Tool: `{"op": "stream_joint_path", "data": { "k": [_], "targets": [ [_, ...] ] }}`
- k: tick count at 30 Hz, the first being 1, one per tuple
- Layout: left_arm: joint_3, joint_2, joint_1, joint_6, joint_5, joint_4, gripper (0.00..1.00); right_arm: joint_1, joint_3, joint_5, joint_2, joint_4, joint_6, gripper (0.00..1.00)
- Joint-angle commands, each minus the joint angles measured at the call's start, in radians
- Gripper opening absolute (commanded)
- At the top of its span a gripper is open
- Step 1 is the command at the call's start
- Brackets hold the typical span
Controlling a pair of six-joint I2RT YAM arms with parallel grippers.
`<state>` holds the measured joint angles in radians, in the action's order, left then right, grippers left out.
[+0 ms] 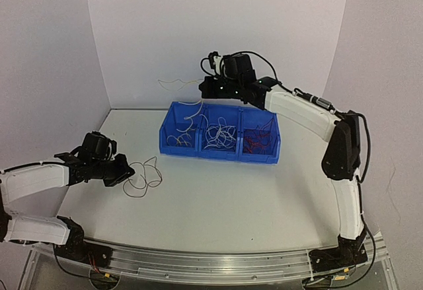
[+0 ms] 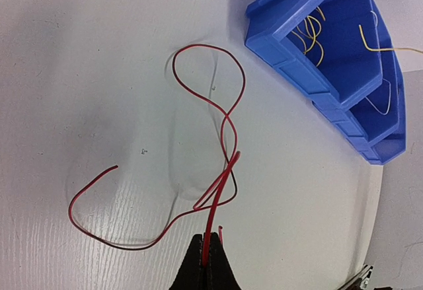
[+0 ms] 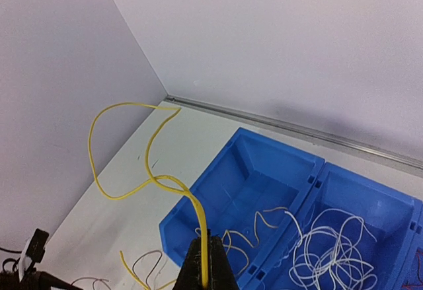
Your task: Untangle the cables
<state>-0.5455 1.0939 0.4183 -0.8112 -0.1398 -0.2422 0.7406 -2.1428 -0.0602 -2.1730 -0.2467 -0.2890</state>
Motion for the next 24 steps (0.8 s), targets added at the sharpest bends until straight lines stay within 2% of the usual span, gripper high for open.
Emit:
{"op": "stream_joint_path", "data": {
  "k": [1,6,14,24],
  "targets": [
    [0.014,-0.004,0.004,0.006,-0.008,0.033,0.00,0.005,-0.145,-0.089,-0.107,0.093,0.014,0.00],
    [0.022,0.002,0.004,0.008,-0.008,0.037,0.00,0.005,-0.187,-0.251,-0.195,0.144,0.084,0.00],
    [0.030,0.006,0.004,0.008,0.002,0.037,0.00,0.018,-0.101,-0.270,-0.201,0.151,0.091,0.00],
    [0.026,0.023,0.004,0.014,-0.001,0.029,0.00,0.074,-0.163,-0.468,-0.278,0.073,0.279,0.00]
  ]
}}
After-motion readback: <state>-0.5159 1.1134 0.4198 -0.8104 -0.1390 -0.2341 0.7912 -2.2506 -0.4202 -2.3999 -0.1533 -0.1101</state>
